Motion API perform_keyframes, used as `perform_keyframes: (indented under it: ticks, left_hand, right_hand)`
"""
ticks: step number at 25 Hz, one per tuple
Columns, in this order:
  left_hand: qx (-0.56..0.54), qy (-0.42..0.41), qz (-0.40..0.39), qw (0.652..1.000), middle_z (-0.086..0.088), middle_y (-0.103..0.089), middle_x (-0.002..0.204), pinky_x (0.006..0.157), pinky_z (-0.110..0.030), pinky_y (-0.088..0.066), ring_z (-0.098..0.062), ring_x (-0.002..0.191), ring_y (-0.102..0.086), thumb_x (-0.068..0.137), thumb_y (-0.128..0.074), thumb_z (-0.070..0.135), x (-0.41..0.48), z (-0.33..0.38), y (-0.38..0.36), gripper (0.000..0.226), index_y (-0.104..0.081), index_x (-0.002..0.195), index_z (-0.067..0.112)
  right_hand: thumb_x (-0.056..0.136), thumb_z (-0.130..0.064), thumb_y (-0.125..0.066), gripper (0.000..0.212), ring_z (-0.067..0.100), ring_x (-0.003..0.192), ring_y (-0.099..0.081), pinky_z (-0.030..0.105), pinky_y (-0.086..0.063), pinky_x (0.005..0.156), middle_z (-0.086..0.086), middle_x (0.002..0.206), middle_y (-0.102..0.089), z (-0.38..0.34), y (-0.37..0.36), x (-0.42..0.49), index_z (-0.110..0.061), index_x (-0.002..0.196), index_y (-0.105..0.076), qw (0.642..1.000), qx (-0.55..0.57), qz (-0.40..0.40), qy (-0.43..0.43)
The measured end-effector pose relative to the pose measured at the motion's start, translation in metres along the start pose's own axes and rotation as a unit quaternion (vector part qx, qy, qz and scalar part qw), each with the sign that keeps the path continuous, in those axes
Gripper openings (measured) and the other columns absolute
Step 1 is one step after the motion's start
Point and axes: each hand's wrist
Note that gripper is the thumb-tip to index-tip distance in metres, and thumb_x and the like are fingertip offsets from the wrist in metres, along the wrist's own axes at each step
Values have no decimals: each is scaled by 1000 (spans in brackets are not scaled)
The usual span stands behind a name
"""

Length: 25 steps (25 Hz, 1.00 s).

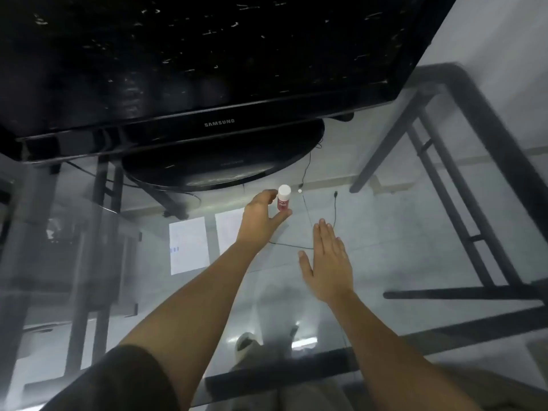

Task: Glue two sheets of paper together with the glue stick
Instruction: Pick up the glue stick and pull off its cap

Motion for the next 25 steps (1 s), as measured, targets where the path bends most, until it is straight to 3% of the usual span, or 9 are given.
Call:
perform_keyframes:
  ticks: [8, 11, 14, 17, 19, 22, 25]
  left_hand:
    - [17, -12, 7, 1000, -6, -65, 109, 79, -19, -39, -14, 95, -58, 85, -64, 24, 1, 4, 7, 30, -56, 110, 10]
    - [18, -35, 5, 999, 3, -58, 99, 72, -11, -37, -9, 85, -53, 85, -63, 27, -9, 8, 21, 33, -57, 114, 11]
    - [30, -77, -14, 997, 3, -55, 92, 70, -19, -45, -14, 78, -54, 85, -62, 25, -23, 9, 37, 32, -59, 113, 10]
    - [47, -110, -29, 992, 0, -56, 89, 71, -25, -48, -17, 77, -54, 85, -62, 23, -31, 13, 47, 29, -61, 112, 11]
    - [68, -127, -33, 989, -2, -57, 87, 67, -20, -43, -15, 74, -52, 85, -62, 24, -33, 18, 50, 28, -62, 110, 12]
    - [91, -147, -44, 984, -4, -58, 85, 63, -12, -38, -14, 72, -51, 85, -61, 26, -31, 22, 54, 26, -63, 107, 13]
    - [89, -151, -41, 984, -3, -57, 84, 63, -10, -37, -14, 71, -50, 85, -61, 25, -28, 26, 55, 26, -63, 107, 12]
  right_hand:
    - [94, -49, -20, 68, 19, 145, 5, 31, 5, 114, 4, 159, 3, 0, 3, 1, -14, 147, 3, 1000, -3, -12, 10]
    - [97, -42, -32, 60, 23, 143, -17, 34, -12, 117, 9, 156, -20, -4, 18, 5, -12, 146, -18, 996, 90, 11, 0]
    - [97, -35, -42, 42, 19, 124, -46, 24, -36, 102, 8, 134, -52, -11, 49, 19, -14, 132, -47, 955, 286, 68, -32]
    - [91, -39, -52, 35, 4, 104, -58, 1, -40, 78, -4, 115, -63, -25, 83, 35, -24, 123, -56, 891, 450, 35, -42]
    - [87, -40, -58, 35, 0, 96, -60, 3, -44, 73, -10, 106, -63, -34, 96, 43, -27, 120, -58, 880, 474, 8, -25]
    - [85, -34, -65, 28, 5, 94, -63, 16, -49, 81, -6, 101, -67, -42, 104, 50, -23, 110, -63, 874, 485, 5, -1]
    - [84, -30, -66, 15, 2, 89, -64, 14, -49, 77, -10, 94, -68, -42, 107, 56, -28, 98, -66, 865, 502, -3, 9]
Point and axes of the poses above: each hand's wrist, its own x-axis towards the middle knuckle, its own y-axis out of the back of the hand, z = x × y
